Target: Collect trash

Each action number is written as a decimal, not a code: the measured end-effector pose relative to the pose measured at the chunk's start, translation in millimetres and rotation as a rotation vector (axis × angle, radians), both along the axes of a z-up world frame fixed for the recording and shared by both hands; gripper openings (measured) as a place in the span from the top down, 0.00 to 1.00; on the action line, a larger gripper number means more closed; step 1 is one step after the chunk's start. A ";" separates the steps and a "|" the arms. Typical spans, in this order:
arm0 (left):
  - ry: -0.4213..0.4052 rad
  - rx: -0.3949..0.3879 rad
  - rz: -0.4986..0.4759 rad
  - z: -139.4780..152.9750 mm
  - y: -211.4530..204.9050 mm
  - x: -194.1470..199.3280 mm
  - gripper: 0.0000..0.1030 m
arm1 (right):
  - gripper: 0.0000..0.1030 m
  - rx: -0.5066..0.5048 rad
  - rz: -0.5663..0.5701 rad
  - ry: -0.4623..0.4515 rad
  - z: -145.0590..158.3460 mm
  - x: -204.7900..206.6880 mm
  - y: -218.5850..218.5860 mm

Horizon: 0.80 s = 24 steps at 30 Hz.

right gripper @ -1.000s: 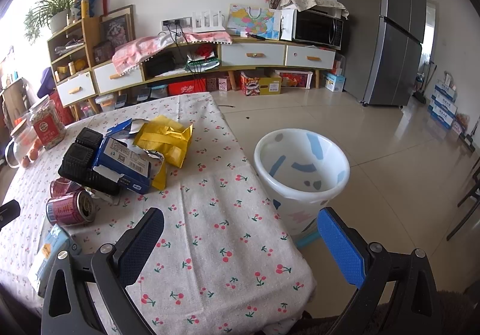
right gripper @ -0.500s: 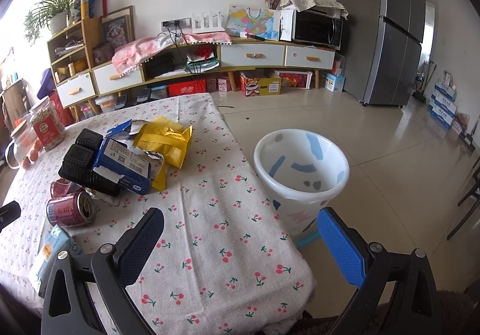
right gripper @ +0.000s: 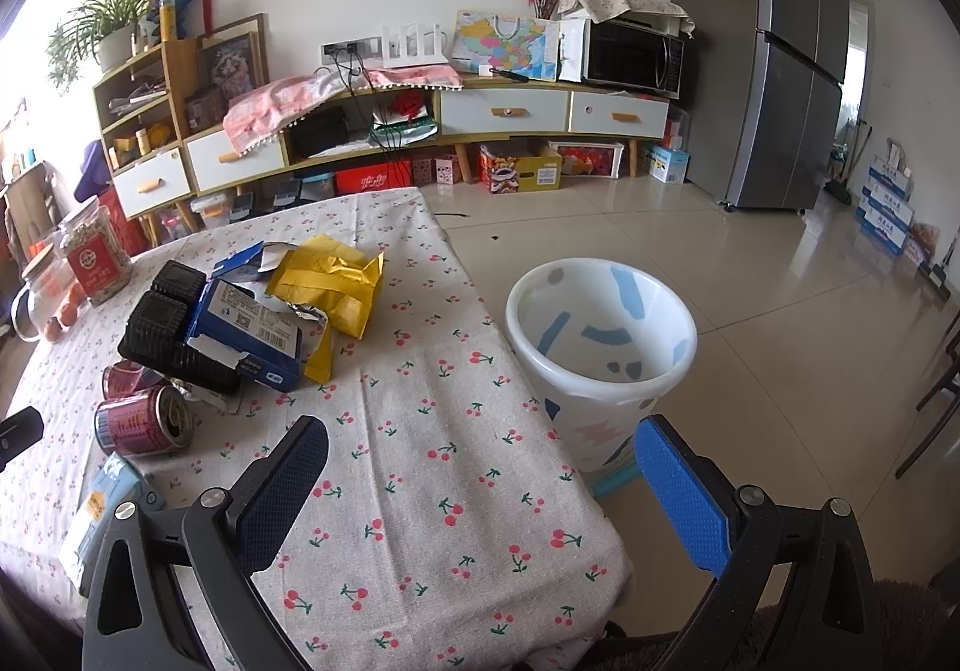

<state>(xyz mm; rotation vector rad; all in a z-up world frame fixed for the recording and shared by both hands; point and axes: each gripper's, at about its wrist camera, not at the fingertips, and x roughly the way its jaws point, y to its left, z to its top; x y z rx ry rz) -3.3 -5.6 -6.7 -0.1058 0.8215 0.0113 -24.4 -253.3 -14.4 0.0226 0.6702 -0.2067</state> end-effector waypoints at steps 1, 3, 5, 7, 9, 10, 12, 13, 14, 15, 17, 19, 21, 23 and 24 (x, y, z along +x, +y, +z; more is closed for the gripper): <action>0.000 -0.001 0.000 -0.1 -0.1 -0.3 0.00 | 0.00 0.001 0.000 -0.002 0.4 -0.2 0.0; 0.000 -0.001 -0.001 0.0 0.0 -0.3 0.00 | 0.00 0.002 -0.001 -0.004 2.4 -0.4 -0.3; 0.001 -0.001 -0.002 -0.2 -0.6 -0.4 0.00 | 0.00 0.005 -0.002 -0.004 3.2 -0.2 -0.8; 0.001 -0.002 -0.002 0.7 0.1 -1.0 0.00 | 0.00 0.010 -0.001 -0.004 3.6 -0.4 -0.9; 0.002 0.000 -0.001 0.7 0.2 -0.7 0.00 | 0.00 0.019 0.000 -0.007 4.7 -0.8 -1.3; 0.002 0.000 0.000 0.6 0.0 -0.9 0.00 | 0.00 0.023 0.001 -0.009 4.9 -0.9 -1.4; 0.004 -0.002 -0.001 0.5 1.3 -1.0 0.00 | 0.00 0.023 0.001 -0.012 5.6 -1.0 -0.3; 0.005 -0.004 -0.001 0.5 1.2 -1.3 0.00 | 0.00 0.023 0.001 -0.011 4.9 -1.5 -0.6; 0.006 -0.006 -0.002 0.4 1.3 -1.5 0.00 | 0.00 0.024 0.001 -0.010 5.0 -1.4 -0.1; 0.006 -0.006 -0.002 0.4 1.2 -1.8 0.00 | 0.00 0.025 -0.001 -0.010 4.4 -1.5 -0.7; 0.004 -0.004 -0.002 0.7 1.5 -1.7 0.00 | 0.00 0.027 -0.004 -0.010 3.9 -2.2 -1.9; 0.001 -0.005 -0.002 0.9 1.6 -2.0 0.00 | 0.00 0.028 -0.007 -0.011 3.6 -2.4 -2.6; -0.001 -0.004 -0.001 1.2 1.5 -1.9 0.00 | 0.00 0.031 -0.009 -0.010 3.1 -2.4 -3.7; -0.001 -0.002 -0.001 1.3 1.4 -1.9 0.00 | 0.00 0.035 -0.010 -0.010 2.5 -2.4 -4.8; -0.001 -0.003 -0.001 1.3 1.4 -1.9 0.00 | 0.00 0.036 -0.010 -0.009 2.4 -2.1 -4.6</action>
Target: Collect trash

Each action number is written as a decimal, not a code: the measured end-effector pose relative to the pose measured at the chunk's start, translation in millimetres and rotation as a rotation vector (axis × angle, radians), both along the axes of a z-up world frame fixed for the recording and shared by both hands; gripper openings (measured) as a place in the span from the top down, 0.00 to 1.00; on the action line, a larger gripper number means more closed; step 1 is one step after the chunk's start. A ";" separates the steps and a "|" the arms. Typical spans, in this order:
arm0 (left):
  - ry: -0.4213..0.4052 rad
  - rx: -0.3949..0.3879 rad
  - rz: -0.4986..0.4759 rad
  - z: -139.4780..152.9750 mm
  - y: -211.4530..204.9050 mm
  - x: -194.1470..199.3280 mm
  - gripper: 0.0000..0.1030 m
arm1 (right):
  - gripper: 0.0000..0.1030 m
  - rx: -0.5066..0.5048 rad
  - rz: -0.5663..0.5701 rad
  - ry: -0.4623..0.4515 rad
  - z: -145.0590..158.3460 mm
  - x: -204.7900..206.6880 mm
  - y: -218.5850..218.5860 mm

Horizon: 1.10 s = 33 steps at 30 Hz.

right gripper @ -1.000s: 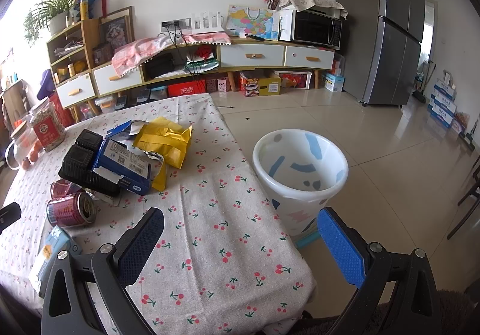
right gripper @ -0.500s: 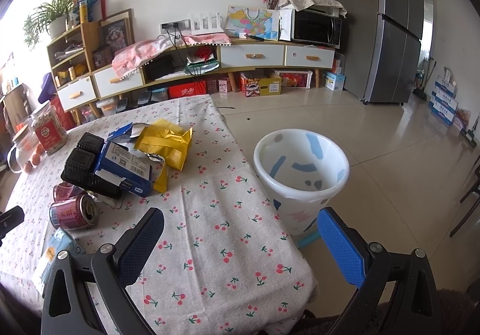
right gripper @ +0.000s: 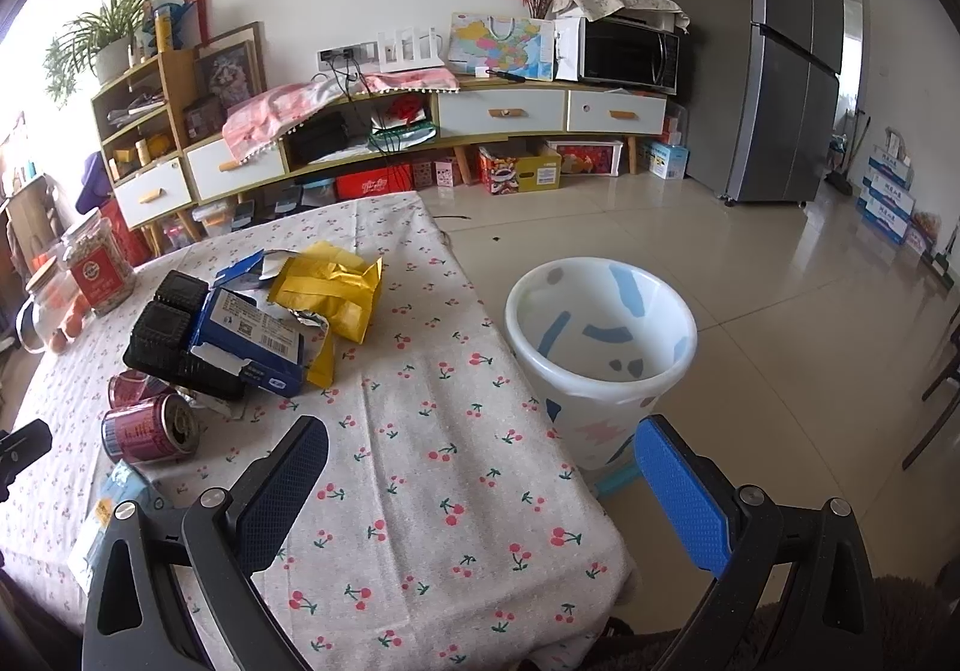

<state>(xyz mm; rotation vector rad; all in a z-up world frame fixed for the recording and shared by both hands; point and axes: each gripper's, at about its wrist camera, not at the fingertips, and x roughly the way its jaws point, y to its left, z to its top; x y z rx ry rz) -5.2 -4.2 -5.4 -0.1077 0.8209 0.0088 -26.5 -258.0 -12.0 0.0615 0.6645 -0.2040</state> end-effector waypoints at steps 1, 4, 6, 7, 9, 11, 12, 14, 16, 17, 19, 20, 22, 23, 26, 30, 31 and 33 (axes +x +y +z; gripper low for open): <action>0.000 0.000 0.001 0.1 0.0 0.2 0.00 | 0.00 -0.001 0.001 0.000 0.0 -0.1 -0.1; 0.001 0.002 -0.002 -0.3 -0.8 0.4 0.00 | 0.00 -0.002 0.004 0.000 -0.4 -0.7 0.0; 0.002 0.003 -0.005 -0.4 -1.2 0.3 0.00 | 0.00 -0.004 0.006 0.000 -0.8 -0.8 0.2; 0.001 0.004 -0.006 -0.3 -1.5 0.2 0.00 | 0.00 -0.004 0.006 0.001 -1.2 -0.6 0.2; -0.001 0.000 -0.011 0.1 -1.7 -0.4 0.00 | 0.00 -0.003 0.004 0.004 -2.0 0.1 0.1; -0.001 -0.005 -0.015 0.1 -1.7 -0.8 0.00 | 0.00 0.000 0.003 0.009 -2.7 1.0 0.1; -0.001 -0.005 -0.016 0.0 -2.4 -0.8 0.00 | 0.00 0.001 0.002 0.010 -2.7 1.1 0.2; 0.000 -0.002 -0.019 -0.5 -3.3 -0.7 0.00 | 0.00 0.001 0.001 0.011 -2.7 1.0 0.2; 0.004 0.001 -0.022 -2.1 -5.3 -0.3 0.00 | 0.00 -0.001 0.001 0.010 -2.8 1.2 0.1; 0.007 0.001 -0.023 -2.8 -6.1 -0.3 0.00 | 0.00 0.000 0.001 0.011 -3.0 1.4 -0.1; 0.014 0.004 -0.029 -4.1 -7.5 0.1 0.00 | 0.00 0.003 0.000 0.013 -3.1 1.4 -0.9; 0.015 0.008 -0.034 -4.4 -8.8 -0.3 0.00 | 0.00 0.004 -0.002 0.013 -3.3 1.3 -1.5; 0.014 0.018 -0.039 -4.5 -11.1 -1.1 0.00 | 0.00 0.006 -0.003 0.014 -3.2 0.6 -2.1; 0.013 0.021 -0.044 -4.5 -12.2 -1.6 0.00 | 0.00 0.006 -0.003 0.016 -3.5 0.7 -2.2; 0.007 0.030 -0.054 -3.9 -14.2 -3.0 0.00 | 0.00 0.004 -0.002 0.016 -3.7 -0.7 -2.6; 0.000 0.034 -0.057 -3.5 -14.2 -3.8 0.00 | 0.00 0.003 -0.004 0.017 -3.7 -2.1 -3.4; 0.000 0.033 -0.056 -3.4 -14.3 -3.7 0.00 | 0.00 0.002 -0.005 0.018 -3.7 -2.4 -3.6; -0.006 0.027 -0.053 -2.6 -13.6 -4.2 0.00 | 0.00 0.000 -0.006 0.020 -3.5 -2.8 -3.8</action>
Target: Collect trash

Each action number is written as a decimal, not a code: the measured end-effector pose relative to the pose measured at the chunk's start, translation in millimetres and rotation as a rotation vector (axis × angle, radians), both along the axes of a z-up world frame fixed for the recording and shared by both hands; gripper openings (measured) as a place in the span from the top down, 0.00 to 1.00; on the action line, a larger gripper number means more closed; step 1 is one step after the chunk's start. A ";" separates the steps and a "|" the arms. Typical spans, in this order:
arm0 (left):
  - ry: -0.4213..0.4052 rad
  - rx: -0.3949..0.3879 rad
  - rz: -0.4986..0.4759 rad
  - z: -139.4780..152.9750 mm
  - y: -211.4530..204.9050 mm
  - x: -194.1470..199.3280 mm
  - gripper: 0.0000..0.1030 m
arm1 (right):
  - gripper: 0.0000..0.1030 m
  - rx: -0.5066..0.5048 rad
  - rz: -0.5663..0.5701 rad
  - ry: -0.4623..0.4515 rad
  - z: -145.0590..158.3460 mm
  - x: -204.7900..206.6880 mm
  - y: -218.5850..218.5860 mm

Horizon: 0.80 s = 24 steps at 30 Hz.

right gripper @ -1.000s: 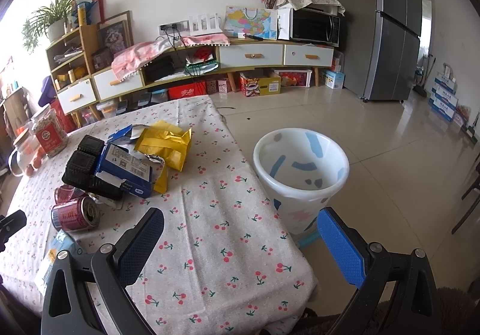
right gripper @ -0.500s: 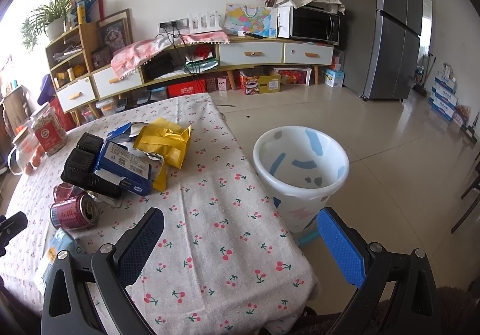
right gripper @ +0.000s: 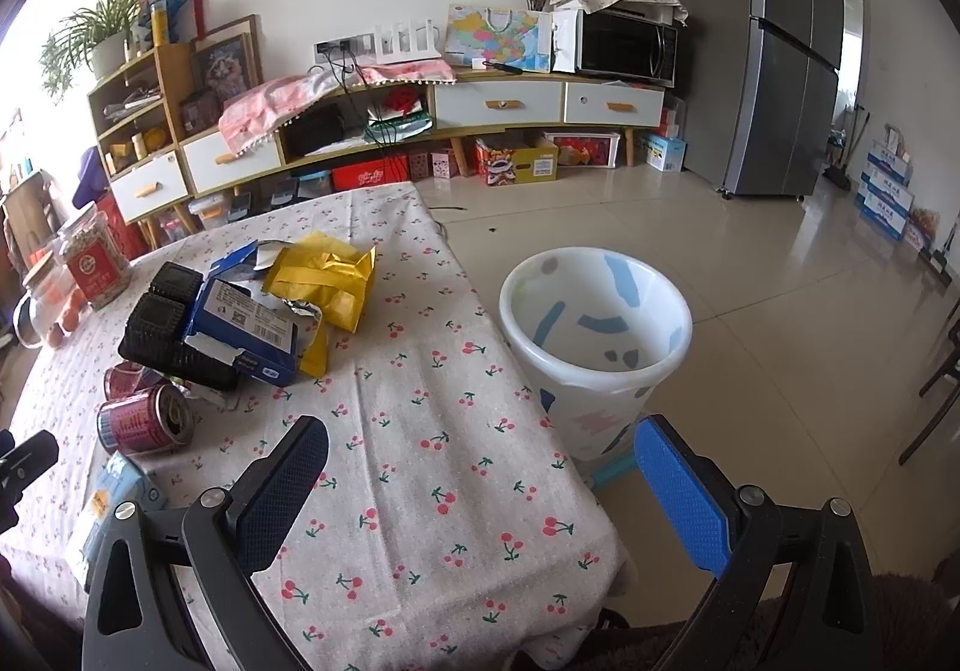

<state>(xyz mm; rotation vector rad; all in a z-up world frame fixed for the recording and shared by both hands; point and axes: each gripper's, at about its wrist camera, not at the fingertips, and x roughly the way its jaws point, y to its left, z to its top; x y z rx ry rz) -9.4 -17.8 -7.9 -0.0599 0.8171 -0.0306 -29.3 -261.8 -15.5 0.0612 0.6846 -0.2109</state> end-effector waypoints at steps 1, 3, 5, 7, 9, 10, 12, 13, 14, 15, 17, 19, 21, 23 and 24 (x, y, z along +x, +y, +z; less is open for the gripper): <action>-0.002 -0.002 0.002 0.5 0.6 -0.2 0.00 | 0.00 -0.001 0.000 0.000 0.3 -0.3 -0.2; -0.006 -0.002 0.005 1.6 2.0 -0.1 0.00 | 0.00 -0.002 0.003 0.000 0.5 -0.4 -0.3; -0.005 -0.004 0.005 2.2 3.8 0.8 0.00 | 0.00 -0.005 0.008 0.005 0.9 -0.3 0.2; 0.000 -0.010 0.000 2.0 6.0 1.5 0.00 | 0.00 -0.009 0.017 0.009 2.8 -0.1 1.3; 0.013 -0.030 -0.002 0.4 9.7 3.4 0.00 | 0.00 -0.017 0.029 0.013 5.0 0.7 2.5; 0.018 -0.037 0.002 -0.1 11.9 4.5 0.00 | 0.00 -0.018 0.038 0.015 6.0 1.4 2.8; 0.020 -0.044 0.006 -0.1 16.2 6.2 0.00 | 0.00 -0.016 0.058 0.028 8.1 3.8 3.4; 0.015 -0.049 0.004 0.4 18.7 7.1 0.00 | 0.00 -0.014 0.067 0.038 9.0 5.9 3.5; 0.012 -0.050 0.003 0.9 21.0 8.1 0.00 | 0.00 -0.013 0.075 0.045 10.6 7.8 3.7; 0.013 -0.045 0.002 1.2 22.7 9.3 0.00 | 0.00 -0.012 0.085 0.052 12.2 10.0 3.3; 0.031 -0.024 -0.009 1.1 25.8 13.7 0.00 | 0.00 -0.007 0.112 0.071 15.8 15.3 4.1; 0.067 -0.015 -0.034 0.0 29.5 21.0 0.00 | 0.00 -0.001 0.138 0.097 19.1 22.5 4.8; 0.113 -0.028 -0.062 -2.2 33.4 29.5 0.00 | 0.00 0.013 0.167 0.123 22.6 30.9 4.8; 0.153 -0.029 -0.078 -4.5 34.4 38.5 0.00 | 0.00 0.007 0.186 0.135 25.9 38.1 6.5; 0.170 -0.024 -0.081 -5.7 33.9 42.8 0.00 | 0.00 -0.007 0.190 0.136 27.6 42.7 7.4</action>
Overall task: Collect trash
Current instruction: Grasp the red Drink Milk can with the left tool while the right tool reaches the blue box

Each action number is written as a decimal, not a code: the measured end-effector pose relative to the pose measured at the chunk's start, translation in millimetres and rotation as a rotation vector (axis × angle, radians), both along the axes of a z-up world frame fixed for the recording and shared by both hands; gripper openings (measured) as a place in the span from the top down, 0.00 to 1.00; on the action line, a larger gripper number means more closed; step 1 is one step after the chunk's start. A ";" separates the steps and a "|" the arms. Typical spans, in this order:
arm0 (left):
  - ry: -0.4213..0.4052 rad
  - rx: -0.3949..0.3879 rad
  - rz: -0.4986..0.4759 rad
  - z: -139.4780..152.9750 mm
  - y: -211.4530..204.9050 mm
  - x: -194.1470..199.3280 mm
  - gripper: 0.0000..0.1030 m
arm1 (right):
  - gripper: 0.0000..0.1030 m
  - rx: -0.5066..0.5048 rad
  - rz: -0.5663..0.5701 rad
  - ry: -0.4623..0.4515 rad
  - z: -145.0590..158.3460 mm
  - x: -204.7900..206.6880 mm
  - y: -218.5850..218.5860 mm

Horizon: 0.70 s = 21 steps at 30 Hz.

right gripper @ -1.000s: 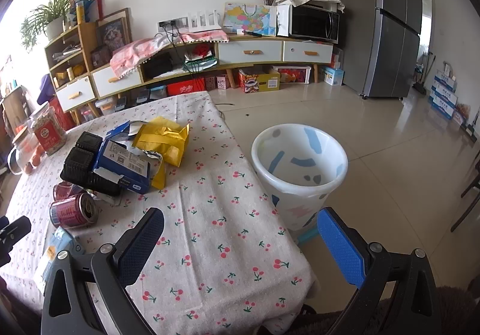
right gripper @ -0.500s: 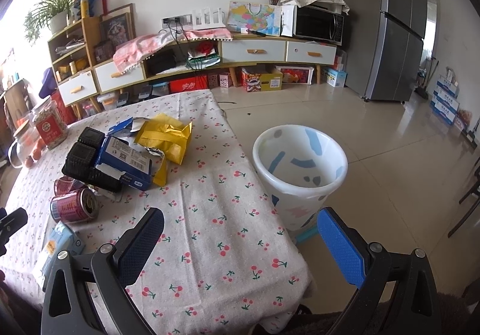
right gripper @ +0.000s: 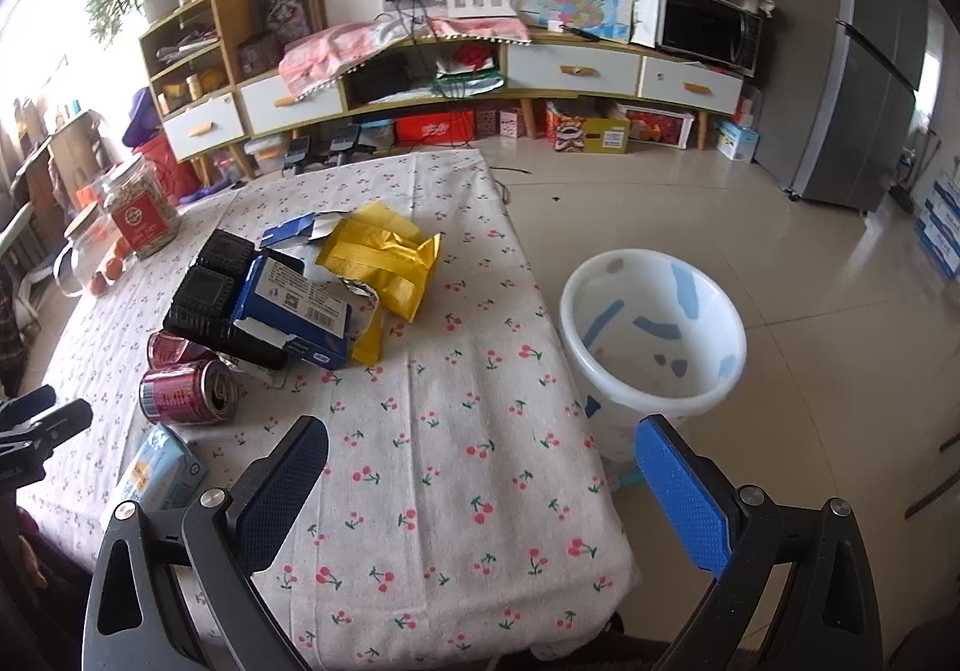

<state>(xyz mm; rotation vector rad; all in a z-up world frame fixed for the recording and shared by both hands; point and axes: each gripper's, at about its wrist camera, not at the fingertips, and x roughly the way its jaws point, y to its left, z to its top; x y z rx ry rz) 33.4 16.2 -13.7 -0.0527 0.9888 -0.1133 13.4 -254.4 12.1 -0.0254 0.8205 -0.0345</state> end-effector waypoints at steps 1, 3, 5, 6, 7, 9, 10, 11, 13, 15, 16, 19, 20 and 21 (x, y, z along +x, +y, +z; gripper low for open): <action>0.019 0.003 -0.005 -1.8 -1.4 4.0 0.00 | 0.00 -0.014 0.004 0.000 1.0 4.8 1.0; 0.063 -0.010 -0.011 -7.2 -5.7 11.6 0.00 | 0.00 -0.025 0.010 0.013 1.1 14.0 2.2; 0.105 -0.029 -0.008 -14.1 -10.8 18.9 0.01 | 0.00 -0.016 0.021 0.036 0.0 22.5 2.2; 0.117 -0.034 -0.008 -17.2 -13.9 21.9 0.01 | 0.00 -0.014 0.027 0.047 -0.2 26.5 2.4; 0.126 -0.033 -0.004 -20.0 -17.5 25.3 0.01 | 0.00 -0.017 0.033 0.055 -0.4 29.8 3.4; 0.145 -0.033 0.003 -25.4 -23.6 32.8 0.01 | 0.00 -0.026 0.044 0.067 -0.8 36.3 5.2; 0.151 -0.038 0.002 -27.9 -26.9 36.6 0.01 | 0.00 -0.030 0.047 0.071 -0.9 39.4 5.7; 0.154 -0.038 0.004 -30.7 -30.5 40.6 0.01 | 0.00 -0.033 0.049 0.075 -1.0 42.0 5.8; 0.157 -0.026 0.011 -36.8 -37.3 47.1 0.01 | 0.00 -0.038 0.047 0.080 -1.6 48.2 5.0; 0.174 -0.023 0.015 -44.3 -41.8 52.2 0.01 | 0.00 -0.038 0.042 0.083 -2.7 52.0 3.3; 0.179 -0.025 0.018 -48.0 -43.7 54.0 0.01 | 0.00 -0.035 0.039 0.087 -3.9 54.1 2.2; 0.175 -0.025 0.041 -55.4 -44.1 59.2 0.01 | 0.00 -0.024 0.036 0.103 -7.6 58.9 0.1; 0.171 -0.027 0.051 -56.4 -43.0 60.1 0.06 | 0.00 -0.022 0.037 0.108 -8.7 60.6 0.0; 0.172 -0.032 0.055 -57.3 -41.8 61.1 0.11 | 0.00 -0.020 0.039 0.111 -9.5 62.2 0.4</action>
